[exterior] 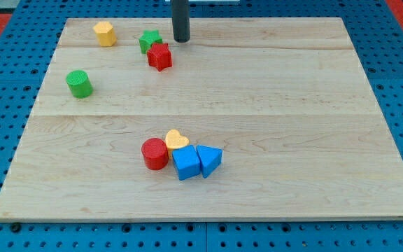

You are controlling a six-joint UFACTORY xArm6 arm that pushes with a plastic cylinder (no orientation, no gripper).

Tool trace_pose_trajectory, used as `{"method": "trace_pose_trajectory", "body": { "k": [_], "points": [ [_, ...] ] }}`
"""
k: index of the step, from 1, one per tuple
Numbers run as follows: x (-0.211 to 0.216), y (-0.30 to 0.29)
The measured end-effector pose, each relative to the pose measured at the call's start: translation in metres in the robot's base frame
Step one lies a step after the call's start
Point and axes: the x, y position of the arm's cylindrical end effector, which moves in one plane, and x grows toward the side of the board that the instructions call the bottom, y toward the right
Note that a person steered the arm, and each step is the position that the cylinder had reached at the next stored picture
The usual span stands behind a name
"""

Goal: Move the green star top left to the red star

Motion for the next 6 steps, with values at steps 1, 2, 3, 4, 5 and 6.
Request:
{"method": "trace_pose_trajectory", "body": {
  "k": [1, 2, 3, 4, 5, 6],
  "points": [
    [-0.007, -0.056],
    [0.035, -0.05],
    [0.073, -0.033],
    [0.12, -0.016],
    [0.165, -0.024],
    [0.195, 0.018]
  ]
}}
